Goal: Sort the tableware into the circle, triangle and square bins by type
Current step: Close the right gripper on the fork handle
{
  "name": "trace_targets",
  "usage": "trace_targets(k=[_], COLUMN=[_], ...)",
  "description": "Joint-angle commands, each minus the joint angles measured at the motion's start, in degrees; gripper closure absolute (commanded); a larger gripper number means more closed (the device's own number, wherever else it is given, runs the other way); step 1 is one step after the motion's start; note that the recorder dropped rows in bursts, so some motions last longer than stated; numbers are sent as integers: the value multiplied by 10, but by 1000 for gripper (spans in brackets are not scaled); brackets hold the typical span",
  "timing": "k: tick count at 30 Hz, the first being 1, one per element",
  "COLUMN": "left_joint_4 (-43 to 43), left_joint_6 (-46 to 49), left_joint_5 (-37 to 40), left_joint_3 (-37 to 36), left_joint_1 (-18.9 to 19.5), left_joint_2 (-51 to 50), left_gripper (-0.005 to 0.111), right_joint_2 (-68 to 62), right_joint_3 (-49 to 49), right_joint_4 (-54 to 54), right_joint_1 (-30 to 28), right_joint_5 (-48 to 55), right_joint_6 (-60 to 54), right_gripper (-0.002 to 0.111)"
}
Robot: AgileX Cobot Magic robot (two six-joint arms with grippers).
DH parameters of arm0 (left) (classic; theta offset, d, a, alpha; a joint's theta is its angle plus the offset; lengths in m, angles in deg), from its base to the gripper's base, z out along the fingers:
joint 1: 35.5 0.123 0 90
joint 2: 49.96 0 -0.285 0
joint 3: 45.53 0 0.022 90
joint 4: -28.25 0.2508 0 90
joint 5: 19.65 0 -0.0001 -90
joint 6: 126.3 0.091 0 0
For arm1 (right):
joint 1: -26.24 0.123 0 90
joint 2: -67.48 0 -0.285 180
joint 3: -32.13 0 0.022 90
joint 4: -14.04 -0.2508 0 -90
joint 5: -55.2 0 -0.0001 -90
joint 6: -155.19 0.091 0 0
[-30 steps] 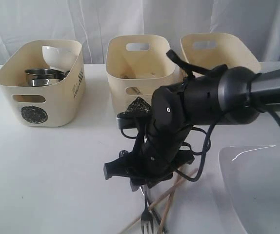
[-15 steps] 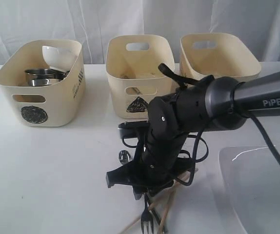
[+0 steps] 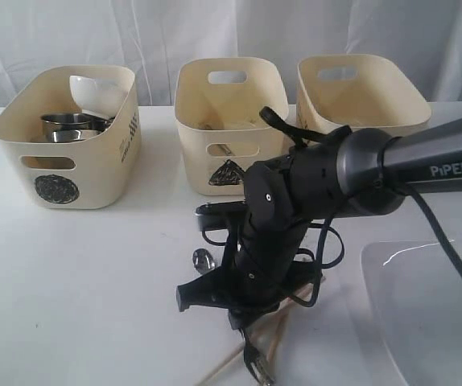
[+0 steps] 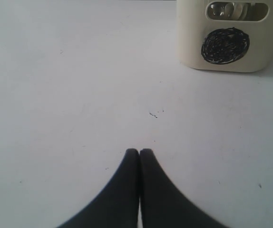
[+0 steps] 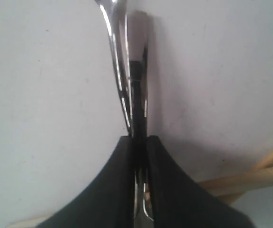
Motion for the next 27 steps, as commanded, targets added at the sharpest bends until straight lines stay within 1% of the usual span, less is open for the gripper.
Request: trace_targets(k=[1,20,24,27], left_joint_4=[-5,-5,-5,-5], left_joint_6=[-1,-1,-1,-1], left_joint_5=[-2,-2,-2,-2], left_joint_3=[-2,-2,-2,-2], left_joint_1=[-3,-3,-3,-3], left_joint_2=[3,3,3,3], left_gripper=[107,107,107,107], right_joint_2=[2,88,125,152], right_joint_3=[2,-22,-33,-41], right_joint_4=[6,7,7,9], right_joint_1=[0,0,0,-1], right_joint_5=[-4,-16,-67,-136], right_joint_6=[2,-3,-3,-3], right_gripper=[108,108,108,108])
